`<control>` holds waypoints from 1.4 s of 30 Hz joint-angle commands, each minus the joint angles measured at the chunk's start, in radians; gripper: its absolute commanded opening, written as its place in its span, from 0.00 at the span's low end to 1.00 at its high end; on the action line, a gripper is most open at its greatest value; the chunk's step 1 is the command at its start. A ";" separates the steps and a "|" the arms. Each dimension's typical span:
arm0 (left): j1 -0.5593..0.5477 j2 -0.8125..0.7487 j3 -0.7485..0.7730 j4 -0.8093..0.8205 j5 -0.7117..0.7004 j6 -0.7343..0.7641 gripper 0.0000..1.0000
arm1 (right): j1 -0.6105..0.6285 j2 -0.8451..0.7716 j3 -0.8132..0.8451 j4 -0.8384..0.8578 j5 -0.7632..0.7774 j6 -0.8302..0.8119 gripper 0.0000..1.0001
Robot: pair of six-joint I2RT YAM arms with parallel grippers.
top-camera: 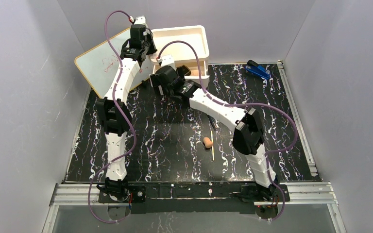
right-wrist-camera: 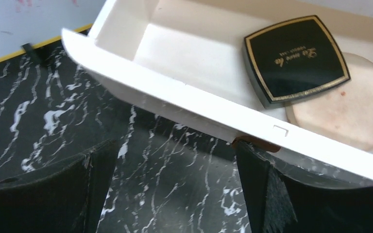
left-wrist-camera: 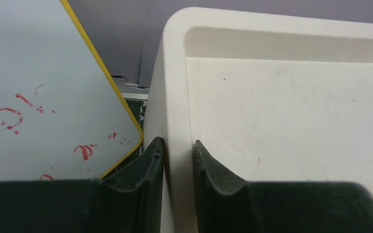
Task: Organize the makeup
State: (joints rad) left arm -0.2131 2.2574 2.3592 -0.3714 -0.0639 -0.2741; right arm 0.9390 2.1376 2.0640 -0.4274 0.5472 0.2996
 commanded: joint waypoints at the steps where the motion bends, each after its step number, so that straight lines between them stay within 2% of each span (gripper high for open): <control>1: -0.032 -0.053 0.037 -0.066 0.106 -0.035 0.00 | -0.129 0.050 0.098 0.142 0.050 -0.116 0.99; 9: -0.032 -0.050 0.040 -0.066 0.114 -0.036 0.00 | -0.193 -0.035 -0.016 0.200 0.053 -0.149 0.99; 22: -0.035 -0.042 0.045 -0.053 0.194 -0.039 0.00 | -0.235 0.139 0.221 0.151 0.027 -0.193 0.99; 32: -0.035 -0.029 0.053 -0.060 0.178 -0.039 0.00 | -0.234 -0.016 -0.209 0.318 -0.028 -0.080 0.98; 37: -0.035 -0.021 0.056 -0.060 0.183 -0.042 0.00 | -0.234 -0.010 -0.264 0.352 -0.015 -0.074 0.97; 42: -0.035 -0.020 0.055 -0.062 0.183 -0.039 0.00 | -0.234 0.012 -0.256 0.399 -0.007 -0.090 0.91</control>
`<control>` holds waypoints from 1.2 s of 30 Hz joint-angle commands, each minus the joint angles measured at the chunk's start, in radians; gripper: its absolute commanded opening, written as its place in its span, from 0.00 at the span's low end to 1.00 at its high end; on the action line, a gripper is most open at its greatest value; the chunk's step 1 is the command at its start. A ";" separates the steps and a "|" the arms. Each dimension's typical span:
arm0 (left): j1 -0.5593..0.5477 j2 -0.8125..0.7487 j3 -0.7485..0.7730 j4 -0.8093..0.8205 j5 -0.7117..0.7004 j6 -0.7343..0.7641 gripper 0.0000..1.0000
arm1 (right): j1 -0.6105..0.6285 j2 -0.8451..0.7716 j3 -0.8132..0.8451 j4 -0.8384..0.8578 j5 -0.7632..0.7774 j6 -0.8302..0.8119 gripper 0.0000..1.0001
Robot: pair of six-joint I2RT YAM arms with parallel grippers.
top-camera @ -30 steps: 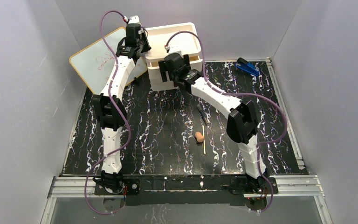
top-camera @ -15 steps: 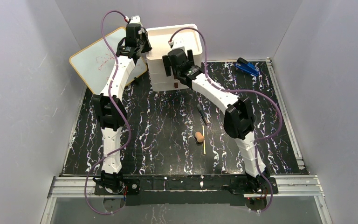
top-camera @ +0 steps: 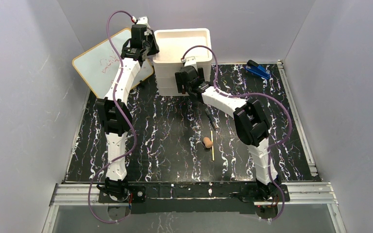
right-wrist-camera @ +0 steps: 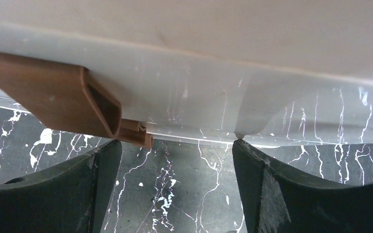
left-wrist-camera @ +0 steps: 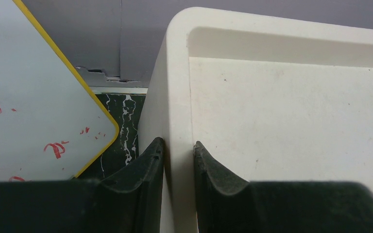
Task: Organize the makeup
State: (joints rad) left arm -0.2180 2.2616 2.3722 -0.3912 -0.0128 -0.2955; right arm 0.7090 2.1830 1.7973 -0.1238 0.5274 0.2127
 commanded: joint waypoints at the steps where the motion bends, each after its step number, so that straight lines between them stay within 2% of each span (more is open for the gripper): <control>1: -0.030 -0.024 0.042 -0.042 0.131 -0.017 0.00 | -0.004 -0.026 0.023 0.096 0.013 -0.005 0.89; 14: -0.029 -0.016 0.044 -0.042 0.130 -0.014 0.00 | 0.030 0.011 0.061 0.205 -0.008 0.020 0.58; 17: -0.030 -0.017 0.044 -0.042 0.131 -0.014 0.00 | 0.037 0.027 0.079 0.217 -0.010 0.020 0.44; 23: -0.030 -0.020 0.044 -0.044 0.126 -0.010 0.00 | 0.043 0.066 0.137 0.198 -0.008 0.015 0.02; 29: -0.030 -0.023 0.044 -0.046 0.119 -0.008 0.00 | 0.053 0.035 0.089 0.190 0.000 0.018 0.01; 36: -0.030 -0.019 0.048 -0.048 0.119 -0.010 0.00 | 0.134 -0.127 -0.156 0.205 0.034 0.047 0.01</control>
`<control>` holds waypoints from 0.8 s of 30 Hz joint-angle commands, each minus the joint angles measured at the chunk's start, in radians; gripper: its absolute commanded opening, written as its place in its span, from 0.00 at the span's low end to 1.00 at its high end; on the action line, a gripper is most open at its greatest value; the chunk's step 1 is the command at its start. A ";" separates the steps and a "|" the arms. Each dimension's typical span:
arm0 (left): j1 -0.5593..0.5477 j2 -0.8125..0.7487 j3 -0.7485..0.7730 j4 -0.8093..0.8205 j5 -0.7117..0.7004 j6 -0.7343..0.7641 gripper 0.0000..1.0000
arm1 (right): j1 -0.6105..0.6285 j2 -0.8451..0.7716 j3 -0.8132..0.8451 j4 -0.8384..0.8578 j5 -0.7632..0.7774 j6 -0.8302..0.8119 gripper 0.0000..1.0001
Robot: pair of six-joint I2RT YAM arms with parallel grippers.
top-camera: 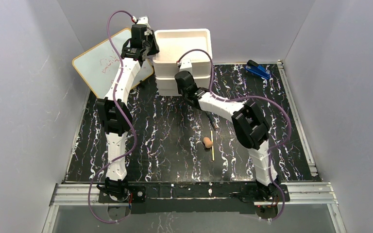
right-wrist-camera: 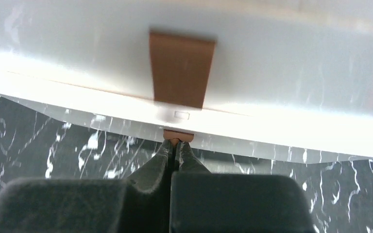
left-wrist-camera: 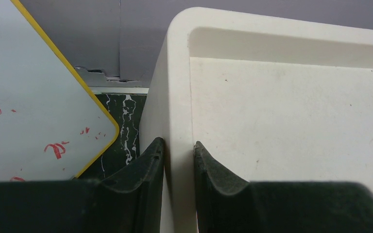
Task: Organize the makeup
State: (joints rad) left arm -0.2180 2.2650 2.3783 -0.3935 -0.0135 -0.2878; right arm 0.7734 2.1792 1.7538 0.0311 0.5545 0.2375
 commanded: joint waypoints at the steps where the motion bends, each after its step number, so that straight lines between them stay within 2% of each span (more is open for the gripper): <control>1: -0.030 -0.020 0.042 -0.045 0.120 -0.019 0.00 | 0.088 -0.149 -0.149 0.053 0.017 0.021 0.01; 5: -0.030 -0.015 0.046 -0.048 0.125 -0.022 0.00 | 0.161 -0.228 -0.255 0.039 0.067 0.035 0.01; 10: -0.030 -0.017 0.046 -0.048 0.125 -0.024 0.00 | 0.218 -0.297 -0.341 -0.005 0.076 0.135 0.01; 22: -0.029 -0.005 0.056 -0.058 0.100 -0.034 0.00 | 0.366 -0.411 -0.443 -0.133 0.136 0.272 0.03; 23: -0.030 -0.004 0.056 -0.058 0.097 -0.036 0.00 | 0.371 -0.414 -0.440 -0.145 0.137 0.278 0.22; 24: -0.030 -0.004 0.056 -0.059 0.095 -0.037 0.00 | 0.373 -0.418 -0.435 -0.159 0.143 0.283 0.47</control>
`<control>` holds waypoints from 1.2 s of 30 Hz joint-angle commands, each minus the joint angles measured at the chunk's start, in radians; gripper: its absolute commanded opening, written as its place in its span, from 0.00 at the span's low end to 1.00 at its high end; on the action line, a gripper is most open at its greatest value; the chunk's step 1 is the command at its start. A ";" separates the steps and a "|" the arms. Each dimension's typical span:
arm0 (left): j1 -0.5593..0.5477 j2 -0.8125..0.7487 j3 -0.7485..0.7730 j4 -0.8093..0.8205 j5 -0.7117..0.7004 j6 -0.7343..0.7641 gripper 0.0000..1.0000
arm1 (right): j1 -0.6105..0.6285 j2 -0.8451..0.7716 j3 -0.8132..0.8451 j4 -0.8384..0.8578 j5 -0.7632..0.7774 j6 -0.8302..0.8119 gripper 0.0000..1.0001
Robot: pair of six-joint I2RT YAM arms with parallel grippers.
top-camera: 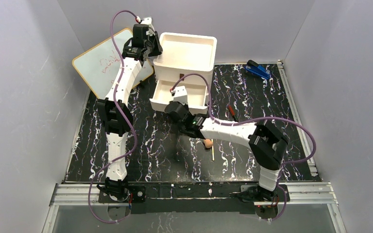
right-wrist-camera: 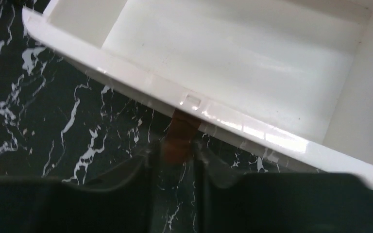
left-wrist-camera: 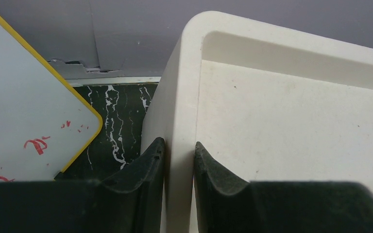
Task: Organize the makeup
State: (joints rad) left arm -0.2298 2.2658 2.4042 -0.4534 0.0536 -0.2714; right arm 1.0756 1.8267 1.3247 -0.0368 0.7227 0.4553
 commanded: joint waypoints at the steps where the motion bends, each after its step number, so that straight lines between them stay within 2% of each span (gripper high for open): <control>1: -0.019 -0.006 0.030 0.001 0.024 -0.054 0.00 | 0.073 -0.075 -0.002 -0.111 -0.014 0.074 0.67; 2: -0.019 -0.006 0.030 -0.001 0.021 -0.055 0.00 | 0.073 -0.087 -0.003 -0.124 -0.001 0.078 0.84; 3: -0.018 -0.007 0.030 -0.001 0.014 -0.056 0.00 | 0.073 -0.107 -0.009 -0.129 0.014 0.077 0.95; 4: -0.019 -0.007 0.030 -0.004 0.009 -0.058 0.00 | 0.073 -0.132 -0.019 -0.131 0.028 0.070 0.98; 9: -0.019 -0.006 0.029 -0.008 -0.020 -0.070 0.00 | 0.073 -0.310 -0.096 -0.113 0.089 0.002 0.99; 13: -0.019 -0.003 0.020 -0.008 -0.040 -0.081 0.00 | 0.046 -0.472 -0.177 -0.144 0.193 -0.022 0.99; 16: -0.017 0.000 0.014 -0.012 -0.089 -0.098 0.00 | -0.080 -0.568 -0.236 -0.253 0.183 0.071 0.99; 19: -0.015 0.003 0.010 -0.014 -0.108 -0.111 0.00 | -0.240 -0.646 -0.322 -0.260 0.077 0.098 0.99; 25: 0.011 0.015 -0.003 -0.006 -0.086 -0.180 0.00 | -0.438 -0.620 -0.375 -0.272 -0.069 0.079 0.99; 30: 0.032 0.030 -0.019 0.004 -0.070 -0.240 0.00 | -0.595 -0.564 -0.418 -0.201 -0.265 0.041 0.98; 36: 0.053 0.051 -0.029 0.015 -0.058 -0.296 0.00 | -0.685 -0.460 -0.432 -0.154 -0.388 0.012 0.99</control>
State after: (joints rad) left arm -0.2165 2.2700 2.4016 -0.4458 0.0193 -0.4294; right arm 0.4232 1.3193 0.9005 -0.2615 0.4625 0.5007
